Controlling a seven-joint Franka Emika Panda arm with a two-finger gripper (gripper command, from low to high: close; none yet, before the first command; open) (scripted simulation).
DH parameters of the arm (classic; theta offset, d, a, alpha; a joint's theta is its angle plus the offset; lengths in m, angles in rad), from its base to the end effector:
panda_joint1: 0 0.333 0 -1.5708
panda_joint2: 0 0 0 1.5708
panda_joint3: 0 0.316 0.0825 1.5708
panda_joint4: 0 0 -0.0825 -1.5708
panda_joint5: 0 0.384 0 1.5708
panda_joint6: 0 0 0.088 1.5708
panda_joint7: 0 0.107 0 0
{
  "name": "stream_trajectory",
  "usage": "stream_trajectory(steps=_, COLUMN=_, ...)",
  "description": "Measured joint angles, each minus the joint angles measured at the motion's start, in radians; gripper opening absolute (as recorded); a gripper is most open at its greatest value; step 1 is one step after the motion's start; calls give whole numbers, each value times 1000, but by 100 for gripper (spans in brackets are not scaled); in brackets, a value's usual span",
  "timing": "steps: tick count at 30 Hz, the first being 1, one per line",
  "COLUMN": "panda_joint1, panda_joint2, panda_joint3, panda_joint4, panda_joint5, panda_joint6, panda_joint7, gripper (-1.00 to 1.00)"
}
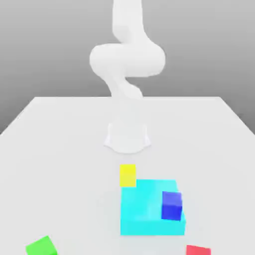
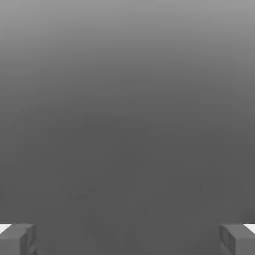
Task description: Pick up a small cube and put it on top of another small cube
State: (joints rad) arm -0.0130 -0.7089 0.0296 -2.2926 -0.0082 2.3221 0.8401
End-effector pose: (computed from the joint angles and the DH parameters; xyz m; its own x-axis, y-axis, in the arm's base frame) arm 0.3790 0.0102 0.6841 0.5007 -0.7273 0.4694 -0.5443 -0.6861 -0.4826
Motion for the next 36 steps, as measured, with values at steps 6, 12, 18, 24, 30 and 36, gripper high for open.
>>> stream_trajectory(steps=6, panda_joint1=-28, panda_joint2=223, panda_joint3=73, panda_joint4=18, panda_joint5=-30, panda_joint6=54, panda_joint7=105, gripper=0)
stream_trajectory(steps=12, panda_joint1=-39, panda_joint2=440, panda_joint3=133, panda_joint4=36, panda_joint5=-77, panda_joint6=108, panda_joint7=220, gripper=0)
stream_trajectory(steps=18, panda_joint1=-26, panda_joint2=659, panda_joint3=172, panda_joint4=54, panda_joint5=-131, panda_joint6=159, panda_joint7=341, gripper=0)
stream_trajectory(steps=24, panda_joint1=13, panda_joint2=875, panda_joint3=178, panda_joint4=71, panda_joint5=-166, panda_joint6=212, panda_joint7=447, gripper=0)
stream_trajectory(steps=30, panda_joint1=59, panda_joint2=1086, panda_joint3=179, panda_joint4=87, panda_joint5=-158, panda_joint6=269, panda_joint7=524, gripper=0)
stream_trajectory(steps=36, panda_joint1=98, panda_joint2=1260, panda_joint3=138, panda_joint4=121, panda_joint5=-201, panda_joint6=386, panda_joint7=569, gripper=-100)
